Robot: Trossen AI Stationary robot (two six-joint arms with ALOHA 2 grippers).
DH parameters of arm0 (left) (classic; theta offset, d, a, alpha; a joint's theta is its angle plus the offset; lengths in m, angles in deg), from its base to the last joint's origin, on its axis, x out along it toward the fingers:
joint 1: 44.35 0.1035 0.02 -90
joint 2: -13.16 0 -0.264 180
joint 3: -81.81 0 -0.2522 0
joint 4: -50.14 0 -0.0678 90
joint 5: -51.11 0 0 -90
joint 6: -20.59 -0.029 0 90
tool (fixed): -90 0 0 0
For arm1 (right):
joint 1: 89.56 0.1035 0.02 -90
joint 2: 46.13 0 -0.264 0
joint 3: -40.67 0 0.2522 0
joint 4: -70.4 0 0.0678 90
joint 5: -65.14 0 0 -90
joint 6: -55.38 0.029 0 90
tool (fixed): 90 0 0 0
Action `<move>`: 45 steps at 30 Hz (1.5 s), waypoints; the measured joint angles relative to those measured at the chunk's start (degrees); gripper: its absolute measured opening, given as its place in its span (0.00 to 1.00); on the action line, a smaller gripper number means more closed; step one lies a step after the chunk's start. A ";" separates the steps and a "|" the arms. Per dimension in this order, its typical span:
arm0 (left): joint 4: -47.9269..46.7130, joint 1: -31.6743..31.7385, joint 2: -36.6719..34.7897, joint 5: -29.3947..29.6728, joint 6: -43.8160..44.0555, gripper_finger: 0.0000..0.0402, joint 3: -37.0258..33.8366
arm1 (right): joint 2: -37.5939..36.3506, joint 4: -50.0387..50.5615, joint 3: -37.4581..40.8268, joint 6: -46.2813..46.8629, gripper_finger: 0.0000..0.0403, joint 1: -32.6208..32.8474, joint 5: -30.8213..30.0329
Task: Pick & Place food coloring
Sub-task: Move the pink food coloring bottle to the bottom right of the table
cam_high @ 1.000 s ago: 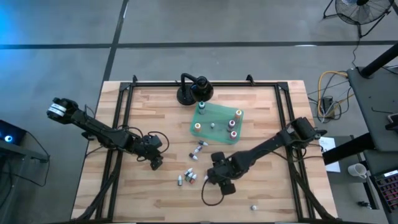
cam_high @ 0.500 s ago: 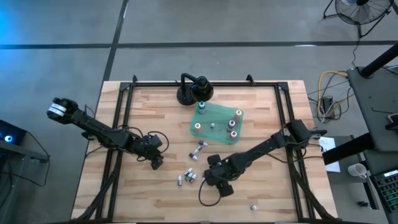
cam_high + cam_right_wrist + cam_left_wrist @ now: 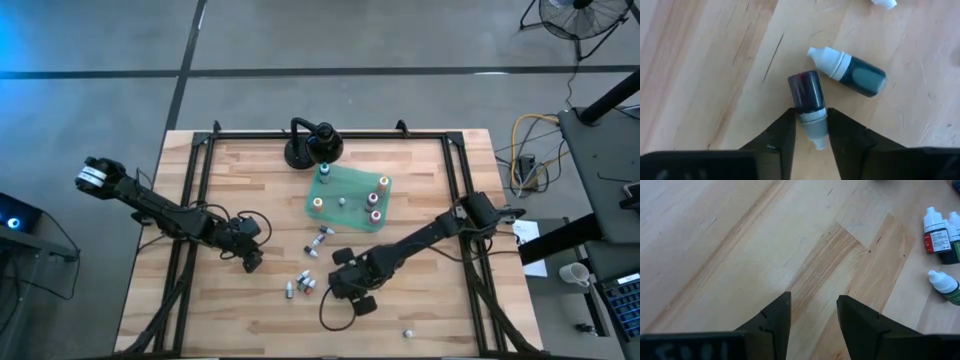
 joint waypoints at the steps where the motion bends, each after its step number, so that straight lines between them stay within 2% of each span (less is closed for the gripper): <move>1: 0.00 0.00 0.00 -0.01 0.18 0.33 0.00 | 0.00 0.02 0.00 0.04 0.22 -0.05 0.02; 6: 0.02 0.00 0.00 -0.03 0.74 0.33 0.00 | 0.22 2.02 -1.48 4.43 0.15 -0.09 0.16; 9: 0.02 0.00 0.00 -0.03 1.13 0.33 0.00 | 0.22 9.35 -3.96 14.11 0.15 -0.09 0.91; 12: 0.08 0.00 0.00 -0.03 1.17 0.33 0.00 | 0.06 19.75 -7.83 26.48 0.16 -0.09 4.24; 17: 0.59 0.04 0.00 -0.02 0.53 0.33 0.00 | -0.15 38.80 -12.28 39.68 0.16 -0.27 15.55; 21: 0.87 0.04 0.00 0.12 -0.71 0.33 0.00 | -0.23 46.67 -10.89 45.72 0.16 -0.42 32.50; 24: 0.90 0.04 0.00 0.39 -1.14 0.33 0.00 | -0.23 47.01 -7.49 50.20 0.16 -0.36 44.28; 27: 0.92 0.04 0.00 1.01 -1.16 0.33 0.01 | -0.14 46.79 -3.89 52.23 0.16 -0.25 49.18; 38: 1.07 0.04 0.00 1.19 -1.32 0.33 0.00 | 0.17 33.70 9.88 57.59 0.16 -0.99 56.40; 45: 1.07 0.00 0.00 1.21 -1.32 0.33 0.00 | 0.11 26.77 14.40 62.48 0.16 -0.93 59.02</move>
